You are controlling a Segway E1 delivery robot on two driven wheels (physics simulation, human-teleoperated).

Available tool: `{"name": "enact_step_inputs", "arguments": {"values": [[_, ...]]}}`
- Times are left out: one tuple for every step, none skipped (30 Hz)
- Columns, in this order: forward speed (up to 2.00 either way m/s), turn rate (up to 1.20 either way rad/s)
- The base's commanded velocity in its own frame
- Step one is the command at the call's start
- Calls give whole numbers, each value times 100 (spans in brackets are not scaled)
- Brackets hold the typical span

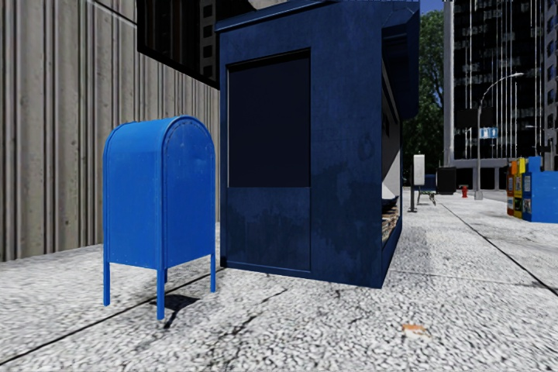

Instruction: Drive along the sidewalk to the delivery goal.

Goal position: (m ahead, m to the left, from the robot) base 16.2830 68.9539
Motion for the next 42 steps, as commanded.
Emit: {"name": "enact_step_inputs", "arguments": {"values": [[0,67],[0,67],[0,67],[0,67],[0,67],[0,67],[0,67],[0,70],[0,70],[0,73],[0,73],[0,73],[0,74],[0,75],[0,75],[0,78],[0,80],[0,81],[0,81],[0,81],[0,82],[0,82],[0,82],[0,82],[0,82],[0,82],[0,82],[0,82],[0,82],[0,82],[0,82],[0,82],[0,82],[8,82],[17,83],[23,83],[23,83],[32,83],[35,83],[35,83],[36,83],[37,83]]}}
